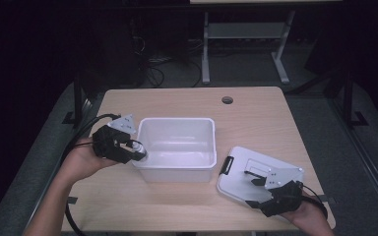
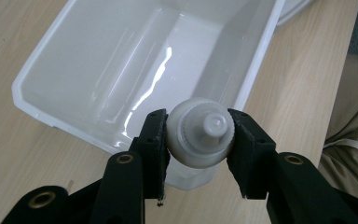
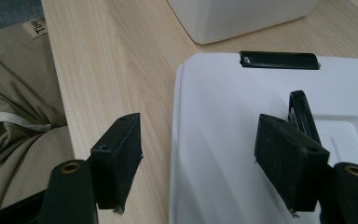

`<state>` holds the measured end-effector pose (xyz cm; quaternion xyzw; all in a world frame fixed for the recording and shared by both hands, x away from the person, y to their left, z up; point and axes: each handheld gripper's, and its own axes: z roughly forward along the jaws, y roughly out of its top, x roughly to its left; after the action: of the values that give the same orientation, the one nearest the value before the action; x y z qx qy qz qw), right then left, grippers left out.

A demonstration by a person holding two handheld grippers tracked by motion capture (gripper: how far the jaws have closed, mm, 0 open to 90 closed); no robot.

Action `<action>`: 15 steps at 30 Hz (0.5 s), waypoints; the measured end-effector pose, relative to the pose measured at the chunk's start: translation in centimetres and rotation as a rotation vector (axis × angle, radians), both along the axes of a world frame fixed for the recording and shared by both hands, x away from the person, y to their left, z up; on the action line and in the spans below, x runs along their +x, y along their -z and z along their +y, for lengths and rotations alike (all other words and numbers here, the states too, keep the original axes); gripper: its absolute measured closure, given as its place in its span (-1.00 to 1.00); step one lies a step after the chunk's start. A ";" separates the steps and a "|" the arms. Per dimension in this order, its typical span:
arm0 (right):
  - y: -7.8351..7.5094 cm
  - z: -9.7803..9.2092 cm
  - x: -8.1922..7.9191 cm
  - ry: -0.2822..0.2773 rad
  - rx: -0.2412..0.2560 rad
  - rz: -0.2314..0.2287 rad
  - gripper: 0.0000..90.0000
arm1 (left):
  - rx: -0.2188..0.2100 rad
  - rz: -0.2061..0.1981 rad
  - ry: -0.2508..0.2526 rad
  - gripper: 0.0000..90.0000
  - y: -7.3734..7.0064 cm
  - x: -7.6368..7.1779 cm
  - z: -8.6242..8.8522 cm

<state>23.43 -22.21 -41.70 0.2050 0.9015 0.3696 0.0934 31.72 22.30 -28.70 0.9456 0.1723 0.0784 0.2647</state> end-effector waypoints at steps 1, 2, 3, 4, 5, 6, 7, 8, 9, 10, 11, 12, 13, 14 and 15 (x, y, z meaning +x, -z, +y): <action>0.0 0.0 0.0 0.000 0.000 0.000 -0.31 | 0.000 0.001 -0.003 0.34 0.0 0.0 0.0; 0.0 0.0 0.0 0.001 0.000 0.000 -0.31 | 0.006 0.000 -0.001 0.34 0.1 0.1 -0.1; 0.0 0.0 0.0 0.000 0.000 0.000 -0.31 | 0.006 0.001 -0.004 0.34 0.2 0.1 -0.1; 0.0 0.0 0.0 0.000 0.000 0.001 -0.31 | 0.007 0.004 -0.008 0.34 0.2 0.1 -0.2; 0.0 0.0 0.0 0.002 -0.001 -0.001 -0.31 | 0.012 0.001 -0.005 0.34 0.3 0.2 -0.2; 0.0 0.0 0.0 0.002 -0.001 -0.001 -0.31 | 0.012 0.005 -0.006 0.34 0.3 0.2 -0.3; 0.0 0.0 0.0 0.001 -0.001 -0.002 -0.31 | 0.013 0.006 -0.007 0.34 0.4 0.3 -0.3; 0.0 0.0 0.0 0.002 -0.001 -0.001 -0.31 | 0.009 0.008 -0.009 0.34 0.5 0.3 -0.3; 0.0 0.0 0.0 0.002 -0.002 -0.002 -0.31 | 0.007 0.011 -0.009 0.34 0.5 0.4 -0.3; 0.0 0.0 0.0 0.002 -0.001 -0.002 -0.31 | 0.004 0.009 -0.007 0.34 0.7 0.5 -0.3; 0.0 0.0 0.0 0.001 -0.001 -0.002 -0.31 | 0.006 0.015 -0.011 0.34 0.8 0.5 -0.4; 0.0 0.0 0.0 0.000 0.000 -0.001 -0.31 | 0.005 0.017 -0.014 0.34 0.9 0.5 -0.4; 0.0 0.0 0.0 0.000 0.000 -0.001 -0.31 | 0.003 0.019 -0.013 0.34 1.2 0.6 -0.4; 0.0 0.0 0.0 0.000 0.000 -0.001 -0.31 | 0.003 0.019 -0.013 0.34 1.2 0.6 -0.4; 0.0 0.0 0.0 0.003 -0.001 0.002 -0.31 | 0.004 0.021 -0.012 0.34 1.3 0.7 -0.4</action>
<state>23.42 -22.21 -41.72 0.2067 0.9015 0.3686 0.0932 32.41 21.91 -30.03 0.9458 0.1807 0.0704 0.2604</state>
